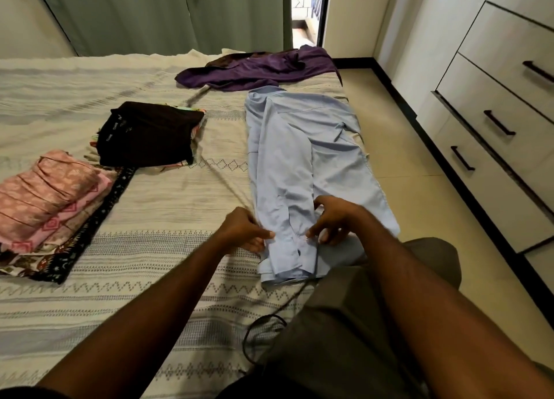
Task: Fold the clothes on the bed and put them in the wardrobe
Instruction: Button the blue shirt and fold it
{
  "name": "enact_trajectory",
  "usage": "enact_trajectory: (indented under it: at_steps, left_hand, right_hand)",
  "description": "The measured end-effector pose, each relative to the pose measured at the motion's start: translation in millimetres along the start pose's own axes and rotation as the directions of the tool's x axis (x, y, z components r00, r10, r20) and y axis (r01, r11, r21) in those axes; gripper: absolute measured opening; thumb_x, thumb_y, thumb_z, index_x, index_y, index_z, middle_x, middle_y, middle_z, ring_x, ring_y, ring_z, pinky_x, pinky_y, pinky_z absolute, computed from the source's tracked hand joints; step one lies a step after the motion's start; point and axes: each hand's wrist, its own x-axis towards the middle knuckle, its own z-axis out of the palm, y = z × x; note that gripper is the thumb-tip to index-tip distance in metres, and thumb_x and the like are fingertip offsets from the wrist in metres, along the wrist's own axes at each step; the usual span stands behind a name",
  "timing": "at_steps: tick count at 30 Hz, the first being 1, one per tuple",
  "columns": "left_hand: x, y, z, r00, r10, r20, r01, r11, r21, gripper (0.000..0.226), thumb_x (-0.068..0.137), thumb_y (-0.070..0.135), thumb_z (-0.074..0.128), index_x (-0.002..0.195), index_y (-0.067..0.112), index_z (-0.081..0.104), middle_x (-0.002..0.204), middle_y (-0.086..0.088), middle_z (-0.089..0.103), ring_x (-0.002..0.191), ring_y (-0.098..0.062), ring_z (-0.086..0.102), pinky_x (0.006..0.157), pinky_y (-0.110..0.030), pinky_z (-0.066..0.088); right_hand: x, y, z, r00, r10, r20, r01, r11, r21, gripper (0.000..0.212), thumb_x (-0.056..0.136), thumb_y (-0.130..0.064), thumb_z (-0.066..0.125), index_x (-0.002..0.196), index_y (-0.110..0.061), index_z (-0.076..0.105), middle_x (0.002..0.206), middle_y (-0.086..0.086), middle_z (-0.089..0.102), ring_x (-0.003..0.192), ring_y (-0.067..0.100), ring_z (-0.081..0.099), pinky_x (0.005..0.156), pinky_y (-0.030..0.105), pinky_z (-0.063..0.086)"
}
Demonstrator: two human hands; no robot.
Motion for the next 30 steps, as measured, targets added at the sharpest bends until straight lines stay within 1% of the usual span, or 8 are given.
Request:
enact_trajectory:
  at_steps: [3, 6, 11, 16, 20, 23, 27, 30]
  left_hand:
    - [11.5, 18.9, -5.0, 0.989, 0.094, -0.117, -0.072, 0.981, 0.178, 0.041, 0.068, 0.021, 0.094, 0.077, -0.011, 0.07, 0.062, -0.019, 0.071, 0.06, -0.029, 0.074, 0.057, -0.034, 0.061]
    - [36.7, 48.8, -4.3, 0.972, 0.205, -0.115, -0.147, 0.913, 0.38, 0.047, 0.071, 0.036, 0.092, 0.071, -0.005, 0.07, 0.056, -0.013, 0.07, 0.053, -0.024, 0.071, 0.052, -0.03, 0.059]
    - [111.7, 106.7, 1.5, 0.933, 0.356, -0.06, -0.261, 0.779, 0.57, 0.033, 0.078, 0.039, 0.085, 0.075, 0.015, 0.063, 0.072, -0.002, 0.068, 0.065, -0.018, 0.068, 0.068, -0.037, 0.06]
    - [182.9, 165.5, 21.4, 0.925, 0.379, -0.005, -0.303, 0.748, 0.591, 0.027, 0.082, 0.039, 0.081, 0.08, 0.021, 0.061, 0.09, -0.005, 0.066, 0.085, -0.022, 0.066, 0.075, -0.033, 0.054]
    - [224.1, 203.2, 53.2, 0.917, 0.398, 0.024, -0.345, 0.762, 0.548, 0.028, 0.08, 0.038, 0.083, 0.087, 0.019, 0.063, 0.097, -0.008, 0.068, 0.091, -0.023, 0.065, 0.07, -0.03, 0.05]
    - [254.8, 223.7, 74.3, 0.908, 0.418, 0.027, -0.363, 0.753, 0.549, 0.027, 0.081, 0.034, 0.083, 0.092, 0.018, 0.064, 0.1, -0.009, 0.069, 0.095, -0.024, 0.065, 0.078, -0.032, 0.053]
    - [289.3, 239.0, 97.6, 0.888, 0.457, 0.063, -0.407, 0.712, 0.573, 0.026, 0.085, 0.023, 0.08, 0.106, 0.012, 0.068, 0.108, -0.012, 0.069, 0.102, -0.029, 0.066, 0.079, -0.03, 0.05]
    - [298.6, 248.5, 102.6, 0.854, 0.502, 0.138, -0.45, 0.577, 0.682, 0.042, 0.086, 0.03, 0.076, 0.126, 0.023, 0.062, 0.131, -0.006, 0.058, 0.122, -0.027, 0.053, 0.096, -0.041, 0.046]
  right_hand:
    - [1.6, -4.4, -12.5, 0.997, -0.005, -0.073, 0.006, 1.0, 0.022, 0.071, 0.07, -0.007, 0.092, 0.125, -0.019, 0.049, 0.095, 0.023, 0.072, 0.07, 0.032, 0.075, 0.056, 0.044, 0.061]
    - [6.4, -3.6, -35.1, 0.985, -0.019, -0.172, 0.036, 0.994, 0.099, 0.06, 0.073, -0.008, 0.089, 0.121, -0.018, 0.054, 0.101, 0.023, 0.069, 0.07, 0.028, 0.072, 0.057, 0.046, 0.062]
    - [27.1, 17.5, -92.0, 0.887, -0.011, -0.461, 0.078, 0.989, 0.126, 0.033, 0.081, -0.024, 0.083, 0.105, -0.018, 0.061, 0.089, 0.014, 0.072, 0.072, 0.023, 0.074, 0.051, 0.035, 0.059]
    - [62.8, 42.2, -146.1, 0.765, -0.006, -0.643, 0.056, 0.997, 0.057, 0.008, 0.084, -0.023, 0.076, 0.086, -0.023, 0.068, 0.099, 0.007, 0.074, 0.099, 0.027, 0.069, 0.087, 0.039, 0.057]
    - [92.3, 48.4, -177.9, 0.744, 0.04, -0.667, 0.049, 0.992, 0.113, 0.012, 0.09, -0.018, 0.065, 0.097, -0.018, 0.075, 0.104, 0.01, 0.074, 0.101, 0.029, 0.066, 0.088, 0.034, 0.053]
    - [126.1, 53.9, -204.7, 0.762, 0.146, -0.631, -0.028, 0.981, 0.193, 0.023, 0.094, -0.02, 0.057, 0.108, -0.015, 0.074, 0.108, 0.013, 0.071, 0.098, 0.033, 0.064, 0.084, 0.037, 0.053]
    - [168.4, 56.3, -231.8, 0.828, 0.321, -0.46, -0.182, 0.93, 0.32, 0.054, 0.105, -0.041, 0.042, 0.138, 0.0, 0.054, 0.14, 0.022, 0.055, 0.125, 0.036, 0.053, 0.109, 0.045, 0.041]
    - [198.0, 55.8, -236.8, 0.899, 0.352, -0.258, -0.143, 0.796, 0.588, 0.077, 0.104, -0.062, 0.023, 0.15, -0.003, 0.039, 0.155, 0.021, 0.04, 0.141, 0.035, 0.041, 0.114, 0.042, 0.032]
